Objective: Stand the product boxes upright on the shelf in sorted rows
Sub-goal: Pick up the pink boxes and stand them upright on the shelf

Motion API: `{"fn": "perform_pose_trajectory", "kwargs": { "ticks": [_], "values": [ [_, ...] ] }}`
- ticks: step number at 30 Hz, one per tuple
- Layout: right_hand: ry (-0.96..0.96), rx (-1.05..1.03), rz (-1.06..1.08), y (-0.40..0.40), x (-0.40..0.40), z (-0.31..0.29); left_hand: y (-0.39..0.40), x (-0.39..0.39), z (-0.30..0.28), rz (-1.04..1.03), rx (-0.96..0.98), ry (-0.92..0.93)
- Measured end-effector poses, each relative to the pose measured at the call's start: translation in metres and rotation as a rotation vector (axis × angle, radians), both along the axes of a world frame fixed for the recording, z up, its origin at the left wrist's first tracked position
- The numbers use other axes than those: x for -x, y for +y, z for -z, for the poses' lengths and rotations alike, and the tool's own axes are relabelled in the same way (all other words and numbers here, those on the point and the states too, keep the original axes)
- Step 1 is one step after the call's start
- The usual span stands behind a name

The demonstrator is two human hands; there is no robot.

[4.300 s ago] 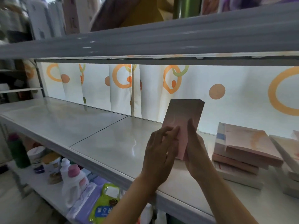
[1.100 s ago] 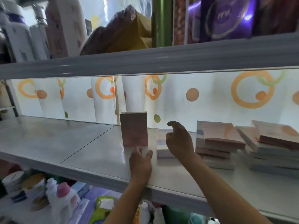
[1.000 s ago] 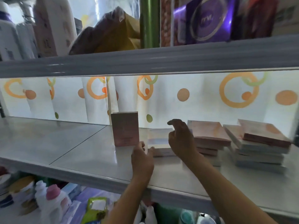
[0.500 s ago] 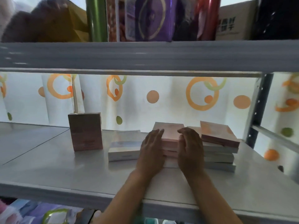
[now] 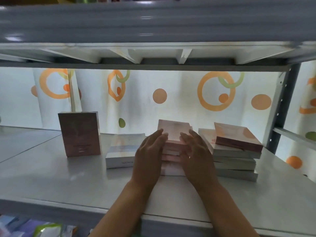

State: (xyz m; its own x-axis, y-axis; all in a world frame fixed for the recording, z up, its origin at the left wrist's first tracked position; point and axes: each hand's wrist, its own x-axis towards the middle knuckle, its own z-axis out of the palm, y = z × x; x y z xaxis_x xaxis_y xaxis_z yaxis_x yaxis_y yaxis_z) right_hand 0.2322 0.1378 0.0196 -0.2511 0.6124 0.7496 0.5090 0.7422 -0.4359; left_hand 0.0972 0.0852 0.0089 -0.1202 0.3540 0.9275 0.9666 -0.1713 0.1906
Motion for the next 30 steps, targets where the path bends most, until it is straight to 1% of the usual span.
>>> {"fn": "perform_pose_trajectory", "kwargs": {
  "ticks": [2,4,6,7,8,11,15,17,20,22,23,26,28,30],
  "values": [
    [0.031,-0.13,-0.035,0.0,0.001,-0.001,0.0,0.0,-0.001,0.009,-0.04,-0.055],
    [0.137,-0.238,-0.081,-0.001,-0.001,-0.003,-0.001,-0.003,-0.003,0.09,-0.07,-0.248],
    [0.262,-0.278,-0.125,-0.004,-0.004,-0.008,-0.003,-0.006,-0.005,0.169,-0.044,-0.481],
    [0.327,-0.279,-0.133,-0.007,-0.005,-0.011,-0.004,-0.006,-0.005,0.171,-0.019,-0.536],
    [0.393,-0.267,-0.144,-0.011,-0.006,-0.013,-0.004,-0.006,-0.005,0.152,-0.002,-0.548],
    [0.573,-0.129,-0.22,-0.019,-0.007,-0.019,-0.007,-0.006,-0.006,0.136,0.031,-0.588],
    [0.738,0.186,-0.339,-0.019,-0.011,-0.024,-0.016,-0.011,-0.014,0.27,0.054,-0.777],
    [0.799,0.293,-0.382,-0.017,-0.014,-0.026,-0.02,-0.009,-0.016,0.293,0.066,-0.8],
    [0.839,0.427,-0.407,-0.014,-0.014,-0.026,-0.017,-0.002,-0.013,0.207,0.097,-0.829],
    [0.84,0.514,-0.394,-0.01,-0.014,-0.026,-0.013,0.003,-0.009,0.185,0.128,-0.858],
    [0.838,0.549,-0.43,-0.007,-0.014,-0.025,-0.012,0.005,-0.007,0.191,0.136,-0.85],
    [0.894,0.662,-0.661,-0.005,-0.014,-0.027,-0.011,0.008,-0.005,0.203,0.083,-0.853],
    [0.914,0.699,-0.733,-0.004,-0.015,-0.026,-0.012,0.008,-0.007,0.229,0.041,-0.88],
    [0.826,0.657,-0.679,-0.004,-0.014,-0.027,-0.012,0.008,-0.008,0.291,0.033,-0.917]
  ]
}}
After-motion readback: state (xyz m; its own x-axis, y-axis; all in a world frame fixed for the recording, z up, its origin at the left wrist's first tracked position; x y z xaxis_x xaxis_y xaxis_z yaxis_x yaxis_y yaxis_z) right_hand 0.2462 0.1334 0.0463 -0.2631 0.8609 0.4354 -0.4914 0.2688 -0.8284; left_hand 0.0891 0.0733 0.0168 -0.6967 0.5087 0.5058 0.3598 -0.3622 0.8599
